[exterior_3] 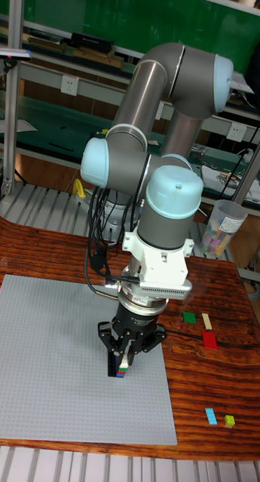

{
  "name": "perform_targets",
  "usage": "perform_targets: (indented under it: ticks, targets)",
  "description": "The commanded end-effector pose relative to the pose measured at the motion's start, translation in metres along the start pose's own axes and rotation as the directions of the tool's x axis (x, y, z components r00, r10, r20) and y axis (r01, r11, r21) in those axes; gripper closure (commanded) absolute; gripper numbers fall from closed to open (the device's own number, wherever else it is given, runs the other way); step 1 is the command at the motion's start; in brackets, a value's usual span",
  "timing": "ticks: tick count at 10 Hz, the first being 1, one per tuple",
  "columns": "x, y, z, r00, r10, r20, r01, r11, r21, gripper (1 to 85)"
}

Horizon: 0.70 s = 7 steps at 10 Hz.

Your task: Build with small Lego blocks

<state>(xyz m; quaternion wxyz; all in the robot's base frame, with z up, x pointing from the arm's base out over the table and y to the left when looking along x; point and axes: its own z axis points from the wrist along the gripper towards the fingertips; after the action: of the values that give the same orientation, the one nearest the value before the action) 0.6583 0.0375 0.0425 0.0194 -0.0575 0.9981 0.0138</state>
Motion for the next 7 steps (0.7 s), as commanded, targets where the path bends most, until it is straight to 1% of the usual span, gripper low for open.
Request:
perform_targets:
  ticks: [1,4,7]
  targets:
    - [-0.0026,0.0001,-0.0027,1.0,0.009,-0.003,-0.009,1.0,-0.002,84.3]
    - [-0.0026,0.001,-0.0037,1.0,0.009,-0.004,-0.009,1.0,-0.004,84.3]
    - [-0.0062,0.0045,-0.0076,1.0,0.018,-0.009,-0.018,1.0,-0.003,84.3]
